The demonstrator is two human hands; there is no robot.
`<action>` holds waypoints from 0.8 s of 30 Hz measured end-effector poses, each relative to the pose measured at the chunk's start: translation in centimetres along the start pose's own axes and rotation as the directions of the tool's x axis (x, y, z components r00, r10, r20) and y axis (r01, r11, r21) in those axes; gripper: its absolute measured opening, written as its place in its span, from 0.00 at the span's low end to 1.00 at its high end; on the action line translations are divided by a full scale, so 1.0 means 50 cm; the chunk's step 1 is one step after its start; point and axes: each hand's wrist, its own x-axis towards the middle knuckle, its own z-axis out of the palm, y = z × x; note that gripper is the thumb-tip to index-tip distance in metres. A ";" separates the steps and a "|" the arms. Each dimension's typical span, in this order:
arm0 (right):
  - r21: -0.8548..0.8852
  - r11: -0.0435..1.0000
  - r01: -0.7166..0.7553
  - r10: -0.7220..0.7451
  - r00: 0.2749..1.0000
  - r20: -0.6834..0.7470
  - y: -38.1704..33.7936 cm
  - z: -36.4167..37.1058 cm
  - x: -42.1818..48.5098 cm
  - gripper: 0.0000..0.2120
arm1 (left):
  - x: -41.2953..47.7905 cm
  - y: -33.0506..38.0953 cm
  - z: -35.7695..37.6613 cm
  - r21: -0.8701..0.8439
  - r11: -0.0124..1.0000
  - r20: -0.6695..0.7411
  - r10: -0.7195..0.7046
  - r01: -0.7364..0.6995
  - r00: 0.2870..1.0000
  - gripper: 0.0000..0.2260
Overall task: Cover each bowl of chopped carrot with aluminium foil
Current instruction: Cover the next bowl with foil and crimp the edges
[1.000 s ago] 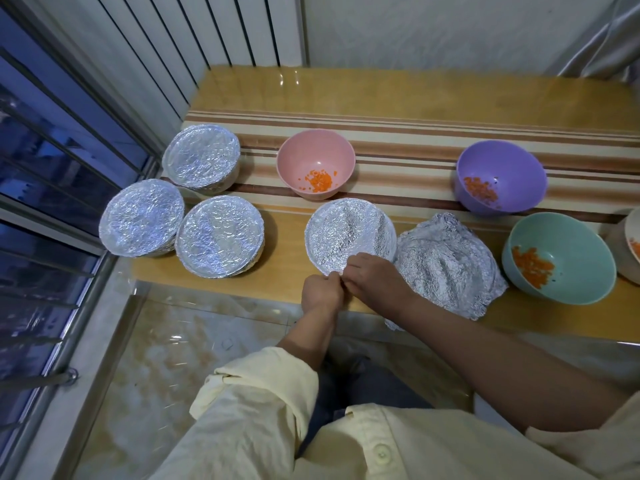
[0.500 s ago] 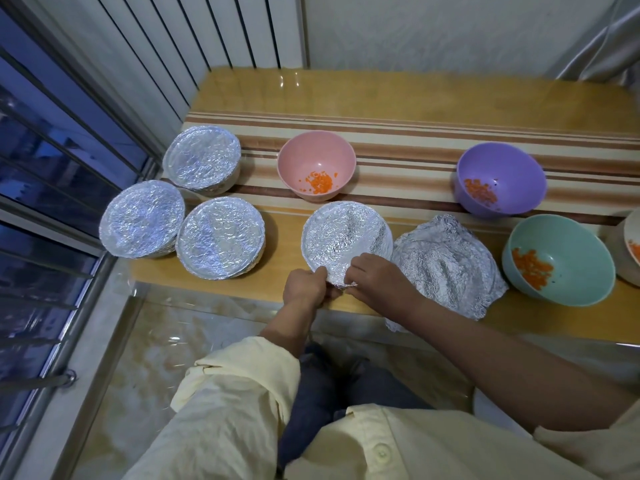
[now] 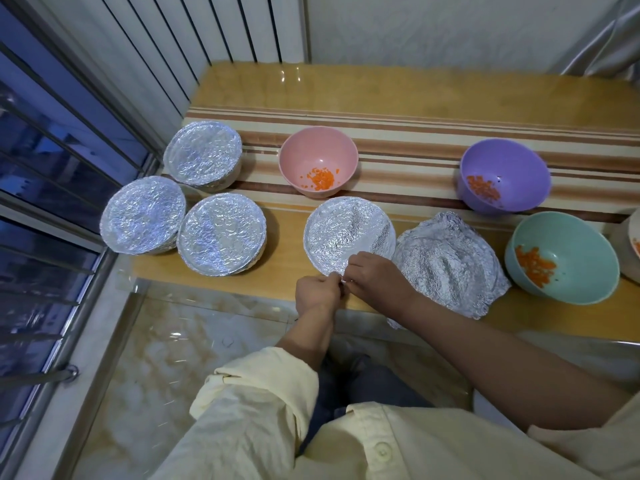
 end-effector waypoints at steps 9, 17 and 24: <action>0.049 0.998 -0.041 0.039 0.999 0.025 -0.003 0.006 0.001 0.06 | -0.033 0.020 -0.019 0.151 0.985 -0.086 0.102 -0.088 0.991 0.14; 0.079 0.997 0.005 -0.007 1.000 0.026 0.009 -0.011 -0.002 0.13 | -0.012 0.042 -0.051 0.303 0.948 -0.070 0.123 -0.097 0.990 0.13; -0.054 0.998 0.012 -0.008 0.997 0.079 0.011 -0.003 -0.007 0.13 | -0.003 0.051 -0.061 0.301 0.947 -0.049 0.137 -0.116 0.989 0.16</action>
